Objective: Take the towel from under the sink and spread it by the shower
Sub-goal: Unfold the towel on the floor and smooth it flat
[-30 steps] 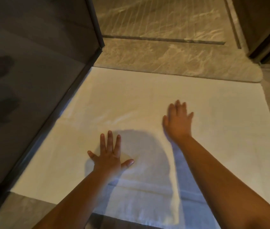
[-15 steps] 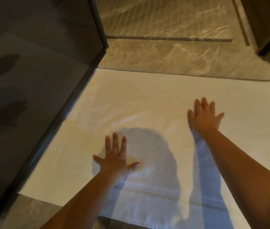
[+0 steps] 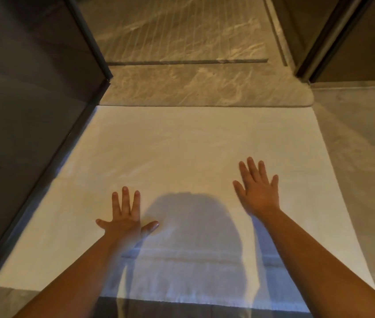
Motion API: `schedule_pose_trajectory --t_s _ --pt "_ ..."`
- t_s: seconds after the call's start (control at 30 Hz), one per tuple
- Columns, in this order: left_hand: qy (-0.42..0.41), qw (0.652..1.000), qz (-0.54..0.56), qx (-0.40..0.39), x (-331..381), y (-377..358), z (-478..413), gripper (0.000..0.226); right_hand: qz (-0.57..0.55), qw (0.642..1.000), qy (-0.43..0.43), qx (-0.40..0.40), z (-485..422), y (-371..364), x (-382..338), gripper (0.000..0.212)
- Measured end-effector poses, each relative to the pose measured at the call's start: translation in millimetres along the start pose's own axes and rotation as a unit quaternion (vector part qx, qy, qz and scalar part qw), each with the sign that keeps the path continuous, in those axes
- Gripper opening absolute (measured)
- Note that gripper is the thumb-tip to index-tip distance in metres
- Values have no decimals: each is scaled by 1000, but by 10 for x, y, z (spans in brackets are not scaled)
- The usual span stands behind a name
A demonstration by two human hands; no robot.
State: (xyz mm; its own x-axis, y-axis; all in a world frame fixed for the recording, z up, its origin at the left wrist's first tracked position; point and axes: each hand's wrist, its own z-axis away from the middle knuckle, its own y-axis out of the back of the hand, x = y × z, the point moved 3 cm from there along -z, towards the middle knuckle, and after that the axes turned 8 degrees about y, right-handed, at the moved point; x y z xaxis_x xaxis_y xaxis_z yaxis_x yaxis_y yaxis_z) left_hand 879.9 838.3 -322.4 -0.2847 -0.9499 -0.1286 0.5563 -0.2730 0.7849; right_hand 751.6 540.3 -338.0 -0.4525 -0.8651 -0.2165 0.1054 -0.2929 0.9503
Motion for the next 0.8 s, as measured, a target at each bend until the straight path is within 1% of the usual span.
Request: schedule_pose_trajectory --t_s 0.07,0.13,0.2,0.27,0.33,0.4,0.43,0.5,0.53,0.57,0.6,0.67,0.7,0.73,0.8 --pt "-2 1000 -6 7 13 -3 11 92 -5 997 -80 -3 121 102 406 57" --pt "-10 1000 -9 21 27 -14 36 90 -11 990 -139 -2 267 194 651 57" --pt "-32 998 -1 59 49 -54 100 84 -15 986 -162 36 401 244 649 54" --pt "-86 991 19 103 133 -137 223 75 -29 989 -123 81 520 253 394 51" --pt "-143 979 44 141 324 -227 438 67 -16 996 -37 79 667 163 -8 53" --pt "-186 962 14 199 576 -271 704 63 3 998 50 49 860 2 -411 58" --pt "-211 954 -6 213 701 -301 826 62 8 996 83 26 960 -73 -550 60" --pt "-245 942 -27 229 859 -383 1019 62 19 992 125 -4 1150 -170 -623 56" --pt "-246 943 -36 223 880 -439 1079 66 29 991 128 -7 1234 -184 -562 52" --pt "-240 945 -39 218 860 -489 1113 69 33 993 116 -8 1314 -181 -457 52" --pt "-231 947 -41 219 817 -513 1142 66 34 995 95 -17 1390 -157 -319 61" --pt "-223 947 -49 227 725 -515 1179 55 17 999 40 -20 1527 -148 10 78" --pt "-221 949 -51 220 688 -508 1187 51 14 1000 16 -19 1590 -168 176 81" --pt "-220 950 -42 217 658 -505 1185 46 9 1000 -5 -18 1653 -165 292 81" --pt "-204 955 22 213 603 -475 1151 41 -17 999 -42 -19 1721 -71 373 73"
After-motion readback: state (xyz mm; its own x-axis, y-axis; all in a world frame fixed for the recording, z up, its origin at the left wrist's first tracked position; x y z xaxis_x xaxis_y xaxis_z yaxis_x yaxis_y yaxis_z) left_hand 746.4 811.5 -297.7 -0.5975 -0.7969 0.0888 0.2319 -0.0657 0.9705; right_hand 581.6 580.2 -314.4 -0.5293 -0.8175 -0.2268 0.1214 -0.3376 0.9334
